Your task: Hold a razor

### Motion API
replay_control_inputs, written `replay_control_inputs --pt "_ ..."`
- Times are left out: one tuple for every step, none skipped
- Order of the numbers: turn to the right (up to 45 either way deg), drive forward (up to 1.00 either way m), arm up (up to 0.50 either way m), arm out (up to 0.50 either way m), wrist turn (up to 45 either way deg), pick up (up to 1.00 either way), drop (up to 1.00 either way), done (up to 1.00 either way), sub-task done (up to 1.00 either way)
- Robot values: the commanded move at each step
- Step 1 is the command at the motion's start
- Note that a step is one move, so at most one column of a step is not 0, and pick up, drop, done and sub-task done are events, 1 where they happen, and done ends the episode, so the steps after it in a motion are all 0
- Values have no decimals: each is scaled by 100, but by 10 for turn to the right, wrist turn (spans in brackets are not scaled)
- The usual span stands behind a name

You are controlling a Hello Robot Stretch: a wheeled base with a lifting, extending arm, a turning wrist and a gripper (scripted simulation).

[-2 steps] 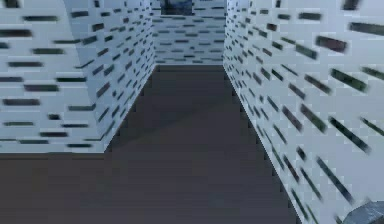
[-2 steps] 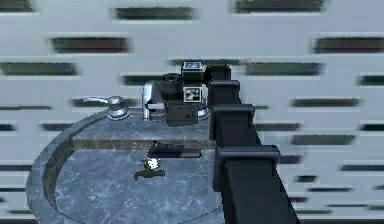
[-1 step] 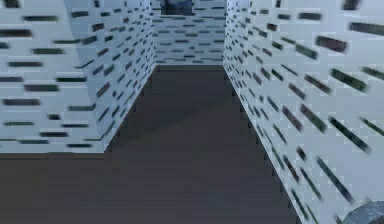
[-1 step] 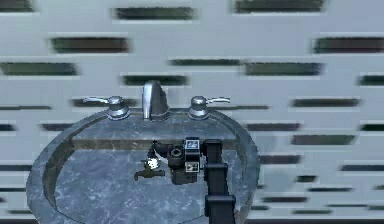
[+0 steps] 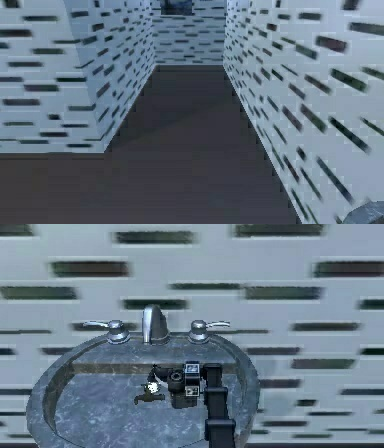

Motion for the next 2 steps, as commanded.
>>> replay_control_inputs --pt "0 0 10 0 0 0 0 0 0" --pt "0 0 0 0 0 0 0 100 0"
